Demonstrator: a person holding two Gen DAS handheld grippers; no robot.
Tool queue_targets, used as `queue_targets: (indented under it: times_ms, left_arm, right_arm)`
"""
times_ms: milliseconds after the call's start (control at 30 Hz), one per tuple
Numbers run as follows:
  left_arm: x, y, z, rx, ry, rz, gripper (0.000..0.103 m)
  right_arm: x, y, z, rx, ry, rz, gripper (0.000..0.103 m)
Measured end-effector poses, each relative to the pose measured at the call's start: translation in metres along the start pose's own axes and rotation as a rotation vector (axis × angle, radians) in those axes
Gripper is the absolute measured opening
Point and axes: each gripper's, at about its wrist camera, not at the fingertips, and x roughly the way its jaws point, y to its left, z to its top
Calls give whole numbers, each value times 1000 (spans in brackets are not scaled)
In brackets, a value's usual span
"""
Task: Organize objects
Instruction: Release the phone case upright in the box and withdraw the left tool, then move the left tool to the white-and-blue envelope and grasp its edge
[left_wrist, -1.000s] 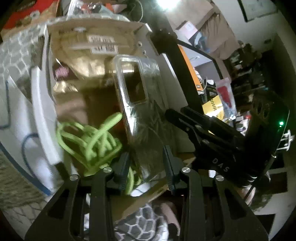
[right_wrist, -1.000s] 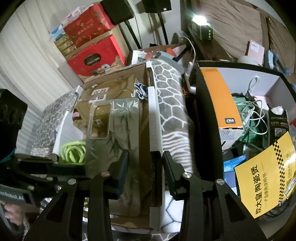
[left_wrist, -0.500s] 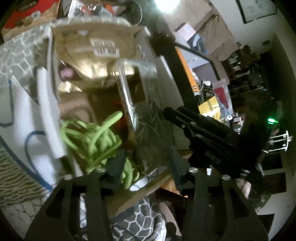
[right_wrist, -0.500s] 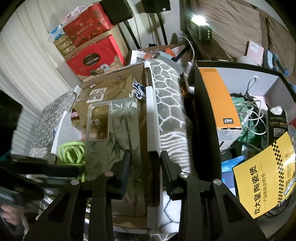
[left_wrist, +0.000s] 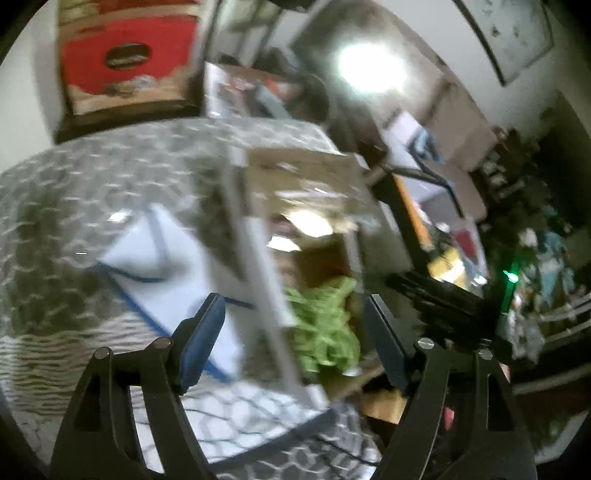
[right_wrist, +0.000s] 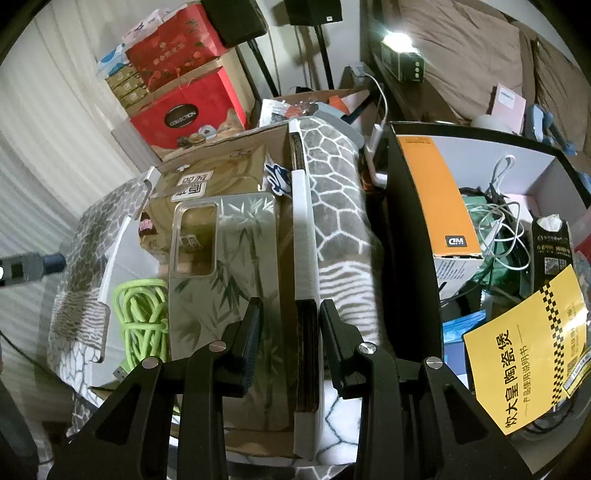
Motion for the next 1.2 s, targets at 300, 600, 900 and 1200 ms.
queue_targets:
  times_ms: [300,600,900,1200]
  left_arm:
    - [7,73,-12,-144,1,57,75]
    - [30,107,-29,-238,17,63,75]
    - [48,117,-36,-313,12,40,75]
    - [58,106,-31,-297,-17,71,74]
  right_arm:
    - [0,0,0,-2,0,-2,33]
    - [0,-2,3,-13,2,-16,33]
    - [2,2,4,-30,1,-35,32]
    - [4,3,6,-36,-1,-41,32]
